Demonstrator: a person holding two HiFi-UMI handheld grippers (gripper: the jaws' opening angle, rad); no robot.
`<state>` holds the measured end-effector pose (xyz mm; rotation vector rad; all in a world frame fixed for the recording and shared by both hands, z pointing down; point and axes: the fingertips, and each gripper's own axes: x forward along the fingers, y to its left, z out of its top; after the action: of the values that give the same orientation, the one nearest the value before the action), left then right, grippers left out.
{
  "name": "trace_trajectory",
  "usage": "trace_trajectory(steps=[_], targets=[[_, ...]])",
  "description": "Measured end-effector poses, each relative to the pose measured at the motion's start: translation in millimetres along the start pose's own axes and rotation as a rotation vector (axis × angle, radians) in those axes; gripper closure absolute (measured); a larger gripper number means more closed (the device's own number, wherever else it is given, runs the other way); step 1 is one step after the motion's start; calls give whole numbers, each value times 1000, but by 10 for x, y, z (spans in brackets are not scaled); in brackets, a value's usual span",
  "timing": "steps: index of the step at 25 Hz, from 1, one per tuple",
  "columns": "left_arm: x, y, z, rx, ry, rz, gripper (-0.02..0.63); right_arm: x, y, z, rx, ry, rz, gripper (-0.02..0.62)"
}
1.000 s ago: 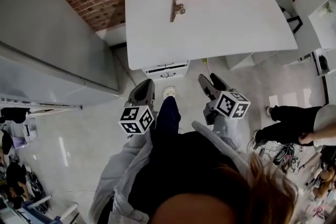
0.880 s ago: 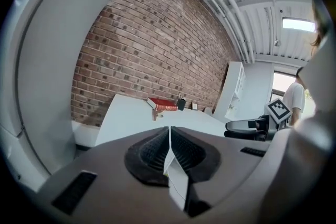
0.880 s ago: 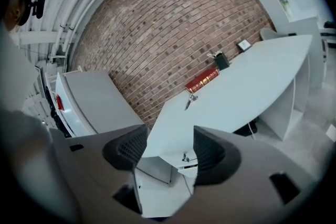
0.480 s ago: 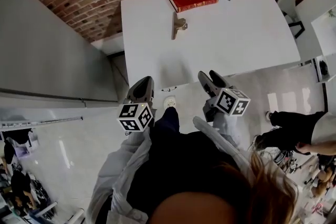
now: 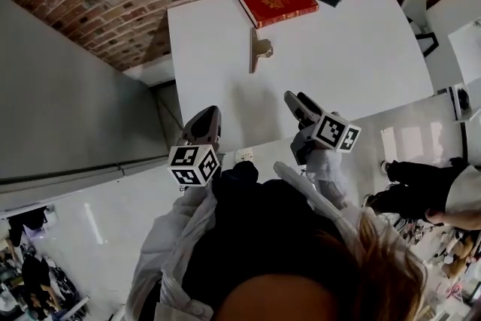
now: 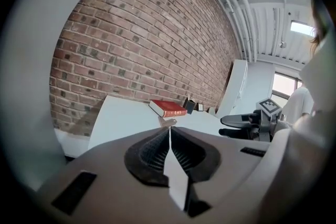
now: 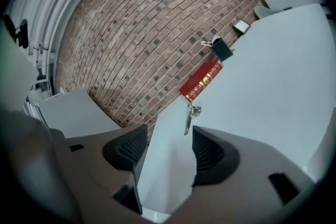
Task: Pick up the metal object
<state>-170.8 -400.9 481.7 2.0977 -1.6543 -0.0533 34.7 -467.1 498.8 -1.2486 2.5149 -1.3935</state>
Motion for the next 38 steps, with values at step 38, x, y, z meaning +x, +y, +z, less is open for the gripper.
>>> trace_trajectory(steps=[38], targets=[[987, 720, -131, -157, 60, 302, 583, 2143, -749, 359, 136, 310, -24, 519]])
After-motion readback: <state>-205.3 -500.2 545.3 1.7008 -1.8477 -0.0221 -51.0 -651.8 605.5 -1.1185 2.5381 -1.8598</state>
